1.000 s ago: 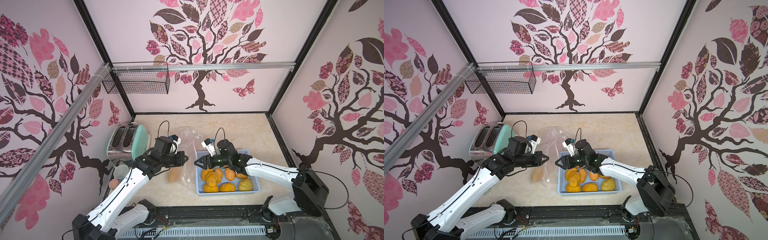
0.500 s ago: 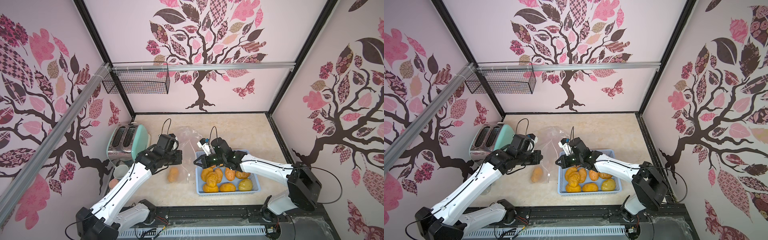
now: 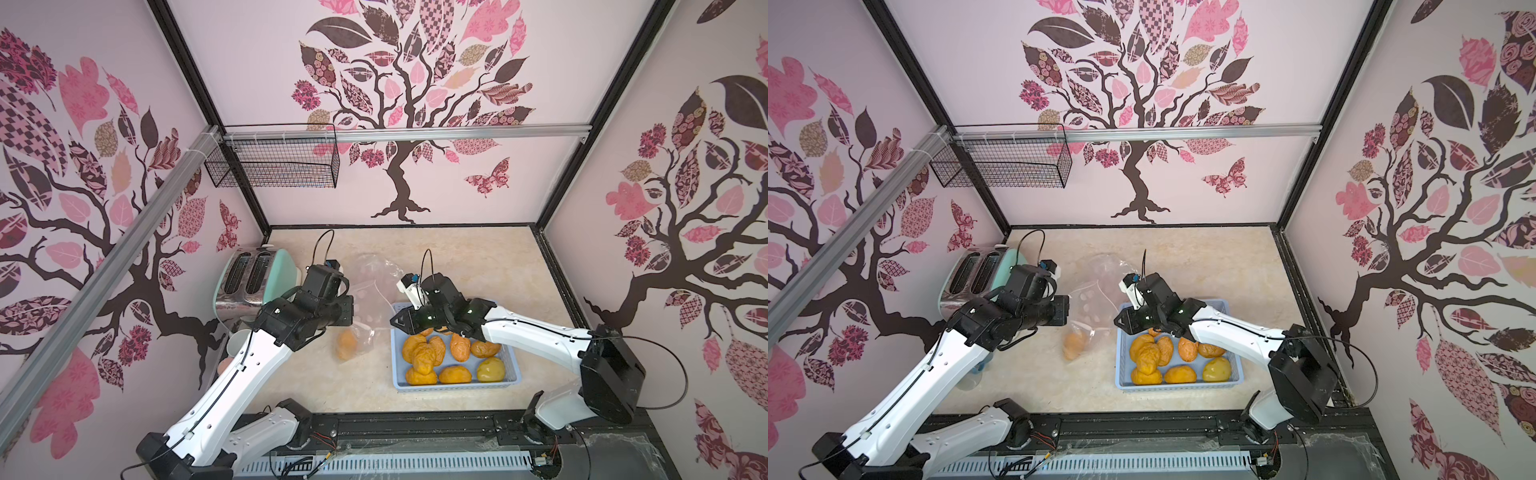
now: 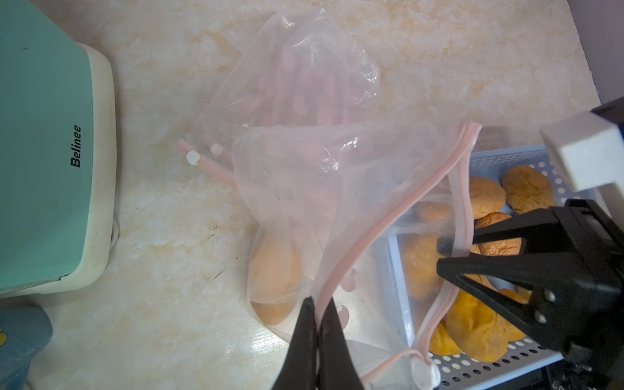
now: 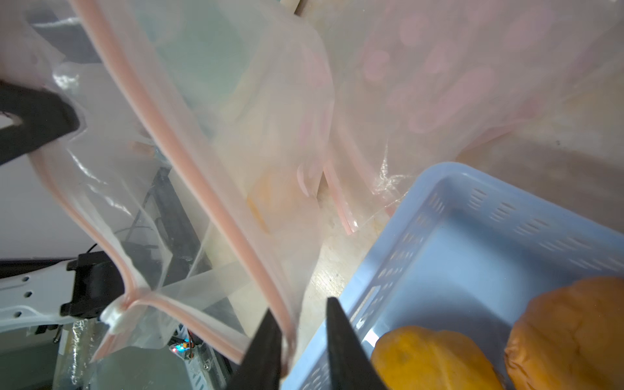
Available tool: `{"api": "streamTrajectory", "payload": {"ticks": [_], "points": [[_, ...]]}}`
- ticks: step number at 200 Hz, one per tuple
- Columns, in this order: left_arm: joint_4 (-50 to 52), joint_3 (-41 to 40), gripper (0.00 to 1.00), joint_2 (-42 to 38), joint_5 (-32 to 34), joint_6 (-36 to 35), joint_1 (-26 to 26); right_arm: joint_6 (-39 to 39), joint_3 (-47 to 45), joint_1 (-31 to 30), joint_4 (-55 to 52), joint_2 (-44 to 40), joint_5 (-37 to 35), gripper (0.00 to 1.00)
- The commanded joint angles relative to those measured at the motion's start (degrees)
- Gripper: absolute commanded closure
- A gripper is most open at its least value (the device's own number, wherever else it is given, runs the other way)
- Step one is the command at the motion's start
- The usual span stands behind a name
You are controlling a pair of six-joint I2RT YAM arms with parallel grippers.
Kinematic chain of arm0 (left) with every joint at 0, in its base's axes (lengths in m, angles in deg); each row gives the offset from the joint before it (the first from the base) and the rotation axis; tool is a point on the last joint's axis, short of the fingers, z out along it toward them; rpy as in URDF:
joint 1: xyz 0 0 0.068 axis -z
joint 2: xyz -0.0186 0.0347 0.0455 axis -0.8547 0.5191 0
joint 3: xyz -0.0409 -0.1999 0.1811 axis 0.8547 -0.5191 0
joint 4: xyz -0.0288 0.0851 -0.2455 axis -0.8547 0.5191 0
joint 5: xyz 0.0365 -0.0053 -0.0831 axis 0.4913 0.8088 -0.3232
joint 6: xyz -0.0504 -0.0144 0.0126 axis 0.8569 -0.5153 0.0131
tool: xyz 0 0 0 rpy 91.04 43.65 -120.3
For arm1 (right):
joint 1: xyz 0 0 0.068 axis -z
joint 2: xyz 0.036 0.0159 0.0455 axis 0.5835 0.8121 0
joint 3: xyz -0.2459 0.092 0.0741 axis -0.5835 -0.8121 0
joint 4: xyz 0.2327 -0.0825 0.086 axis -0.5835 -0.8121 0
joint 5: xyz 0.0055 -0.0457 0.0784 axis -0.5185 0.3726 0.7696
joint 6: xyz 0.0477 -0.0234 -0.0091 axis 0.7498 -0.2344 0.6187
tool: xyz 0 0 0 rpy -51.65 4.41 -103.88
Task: Put the potatoes into a zipper bag and zip it
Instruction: Adjust the zipper food storage bag at the center of the board.
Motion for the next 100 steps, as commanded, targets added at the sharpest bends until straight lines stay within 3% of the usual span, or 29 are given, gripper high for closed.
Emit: {"api": "streamTrajectory", "payload": {"ticks": [1, 23, 54, 100], "points": [[-3.62, -2.52, 1.0, 0.31, -1.42, -1.07, -0.2, -1.92, -0.65, 0.11, -1.58, -4.83, 0.56, 0.37], [-3.78, -2.09, 1.0, 1.16, -1.37, -1.33, -0.16, -3.07, -2.12, 0.09, -5.35, -10.43, -4.27, 0.27], [-7.21, -5.89, 1.0, -0.07, -3.55, -0.95, -0.18, -2.52, -7.37, 0.15, -12.42, -17.89, -10.06, 0.22], [-7.84, -8.34, 1.0, 0.83, -4.15, -1.14, -0.26, -0.12, -14.83, 0.15, -16.91, -23.02, -12.31, 0.16]]}}
